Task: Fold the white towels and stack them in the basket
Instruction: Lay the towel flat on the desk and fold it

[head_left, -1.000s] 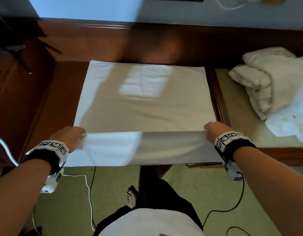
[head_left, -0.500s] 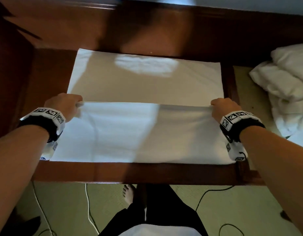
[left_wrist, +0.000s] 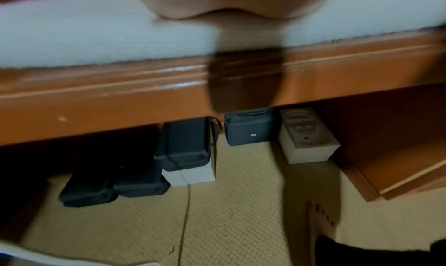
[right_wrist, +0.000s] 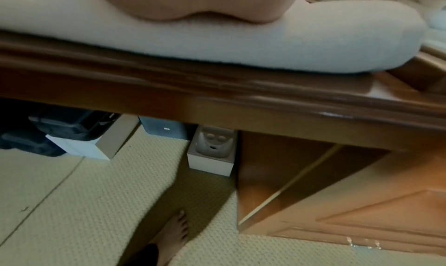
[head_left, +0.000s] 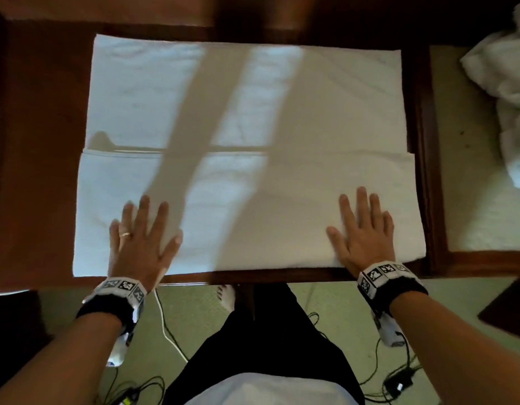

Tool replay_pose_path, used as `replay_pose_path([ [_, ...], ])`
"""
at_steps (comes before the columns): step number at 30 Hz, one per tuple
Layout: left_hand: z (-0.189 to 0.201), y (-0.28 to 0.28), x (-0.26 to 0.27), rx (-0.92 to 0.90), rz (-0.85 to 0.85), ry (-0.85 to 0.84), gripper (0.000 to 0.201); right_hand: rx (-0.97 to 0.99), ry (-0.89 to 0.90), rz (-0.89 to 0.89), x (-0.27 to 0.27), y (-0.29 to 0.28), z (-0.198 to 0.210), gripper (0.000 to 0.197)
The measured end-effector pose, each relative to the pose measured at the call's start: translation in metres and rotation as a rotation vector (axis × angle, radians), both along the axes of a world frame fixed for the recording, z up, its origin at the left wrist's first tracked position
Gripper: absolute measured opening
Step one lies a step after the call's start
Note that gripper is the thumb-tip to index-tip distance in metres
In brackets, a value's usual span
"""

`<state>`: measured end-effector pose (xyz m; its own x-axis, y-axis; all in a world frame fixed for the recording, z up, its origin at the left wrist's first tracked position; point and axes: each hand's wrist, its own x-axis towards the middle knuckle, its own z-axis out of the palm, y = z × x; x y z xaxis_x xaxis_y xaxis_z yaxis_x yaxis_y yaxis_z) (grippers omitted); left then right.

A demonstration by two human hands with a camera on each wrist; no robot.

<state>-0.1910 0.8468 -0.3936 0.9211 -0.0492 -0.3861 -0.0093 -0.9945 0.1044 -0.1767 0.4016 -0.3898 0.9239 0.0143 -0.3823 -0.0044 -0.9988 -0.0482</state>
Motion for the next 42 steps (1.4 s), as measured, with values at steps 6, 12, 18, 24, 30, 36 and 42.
replay_pose_path([
  [6, 0.009, -0.006, -0.011, -0.010, -0.015, 0.014, 0.084, 0.046, -0.042, -0.066, -0.016, 0.022, 0.010, 0.075],
  [12, -0.003, -0.056, 0.007, 0.015, -0.154, -0.013, 0.085, 0.147, -0.143, 0.329, 0.003, 0.127, 0.003, 0.073],
  [18, -0.008, -0.053, 0.003, 0.045, -0.145, -0.025, 0.084, 0.032, -0.071, 0.225, 0.014, 0.071, -0.012, 0.067],
  [24, -0.004, -0.056, 0.007, 0.017, -0.142, -0.013, 0.085, -0.032, 0.024, -0.204, 0.048, -0.038, 0.009, 0.065],
  [30, 0.009, -0.056, 0.025, 0.016, -0.277, 0.015, 0.084, 0.042, -0.022, 0.174, 0.038, 0.030, 0.019, 0.071],
  [36, 0.011, 0.022, 0.059, 0.130, -0.038, 0.094, 0.071, 0.050, 0.148, 0.168, 0.037, 0.052, 0.020, 0.078],
  [42, 0.033, 0.005, 0.056, 0.096, -0.105, 0.116, 0.091, -0.007, 0.277, 0.153, 0.043, 0.057, 0.034, 0.084],
])
